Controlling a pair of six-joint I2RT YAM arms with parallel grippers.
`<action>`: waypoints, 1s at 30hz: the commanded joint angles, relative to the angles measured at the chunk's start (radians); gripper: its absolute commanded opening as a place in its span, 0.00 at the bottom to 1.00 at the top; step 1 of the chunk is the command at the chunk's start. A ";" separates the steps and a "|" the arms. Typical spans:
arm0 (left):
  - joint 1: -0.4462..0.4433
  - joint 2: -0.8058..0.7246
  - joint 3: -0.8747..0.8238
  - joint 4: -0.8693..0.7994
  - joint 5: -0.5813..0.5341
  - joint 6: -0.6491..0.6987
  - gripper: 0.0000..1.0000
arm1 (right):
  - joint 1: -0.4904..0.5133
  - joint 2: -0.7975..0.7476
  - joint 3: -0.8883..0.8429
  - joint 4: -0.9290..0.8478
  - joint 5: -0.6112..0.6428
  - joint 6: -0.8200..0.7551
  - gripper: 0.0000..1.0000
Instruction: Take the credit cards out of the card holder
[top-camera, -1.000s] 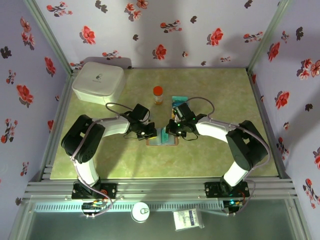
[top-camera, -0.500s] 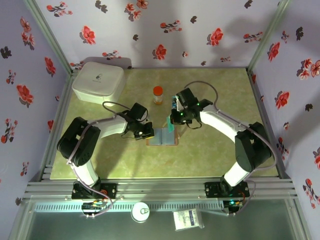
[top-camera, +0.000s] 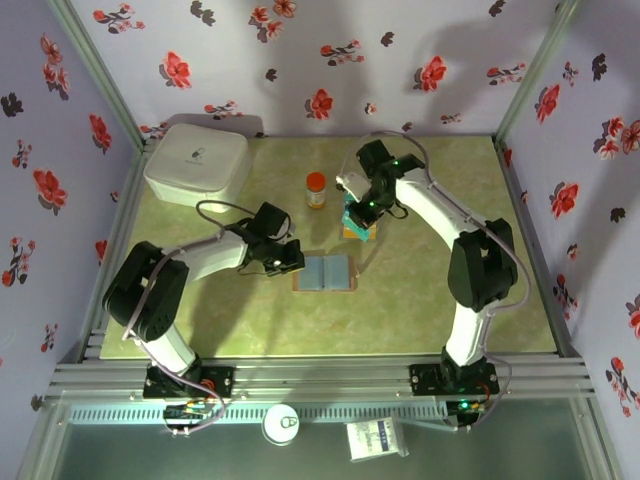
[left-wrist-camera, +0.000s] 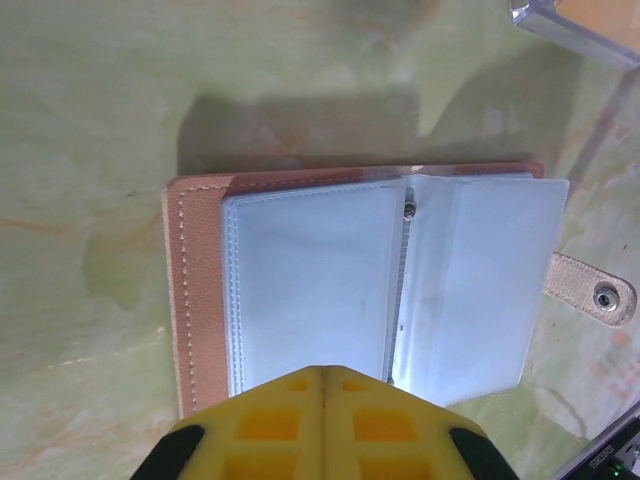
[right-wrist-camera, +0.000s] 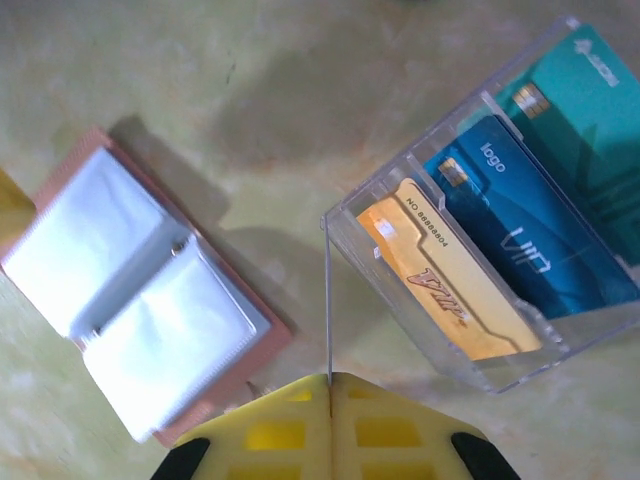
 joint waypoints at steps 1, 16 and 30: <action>0.013 -0.039 -0.026 -0.036 -0.024 0.017 0.04 | -0.017 0.026 0.074 -0.107 0.018 -0.280 0.05; 0.063 -0.125 -0.091 -0.063 -0.053 -0.007 0.12 | -0.135 0.349 0.638 -0.402 -0.055 -0.558 0.02; 0.077 -0.095 -0.060 -0.107 -0.063 -0.002 0.12 | -0.139 0.487 0.747 -0.321 -0.035 -0.605 0.03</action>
